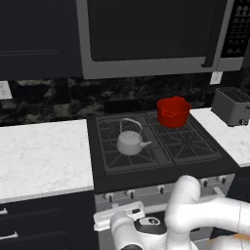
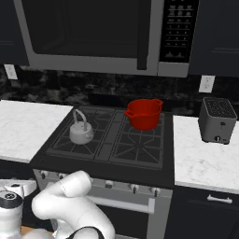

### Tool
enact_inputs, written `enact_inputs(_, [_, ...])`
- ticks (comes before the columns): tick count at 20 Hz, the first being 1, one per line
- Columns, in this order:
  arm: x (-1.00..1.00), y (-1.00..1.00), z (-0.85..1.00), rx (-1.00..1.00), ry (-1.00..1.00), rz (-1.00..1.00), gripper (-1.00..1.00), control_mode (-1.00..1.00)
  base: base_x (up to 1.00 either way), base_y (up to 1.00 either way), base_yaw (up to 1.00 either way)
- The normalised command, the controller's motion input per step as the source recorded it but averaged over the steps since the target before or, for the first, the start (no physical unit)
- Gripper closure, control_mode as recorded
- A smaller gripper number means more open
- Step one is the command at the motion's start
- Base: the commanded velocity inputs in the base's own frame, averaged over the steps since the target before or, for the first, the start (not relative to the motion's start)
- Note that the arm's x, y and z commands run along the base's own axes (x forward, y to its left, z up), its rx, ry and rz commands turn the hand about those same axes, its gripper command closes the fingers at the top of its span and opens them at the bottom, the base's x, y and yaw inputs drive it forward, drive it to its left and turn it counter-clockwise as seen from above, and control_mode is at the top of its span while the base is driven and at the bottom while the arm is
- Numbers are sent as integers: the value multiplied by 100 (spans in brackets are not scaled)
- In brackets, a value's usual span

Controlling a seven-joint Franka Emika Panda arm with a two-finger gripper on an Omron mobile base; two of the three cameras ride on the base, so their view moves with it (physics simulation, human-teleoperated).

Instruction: Pick the kettle from the counter and place it on a stove burner. Then turn the burner on.

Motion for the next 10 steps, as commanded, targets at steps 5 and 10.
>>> enact_inputs(5, [0, 0, -14, 0, -4, 0, -100, -100, 0, 0, 0])
enact_inputs(10, [0, 0, -12, 0, -7, 0, -100, -100, 0, 0, 0])
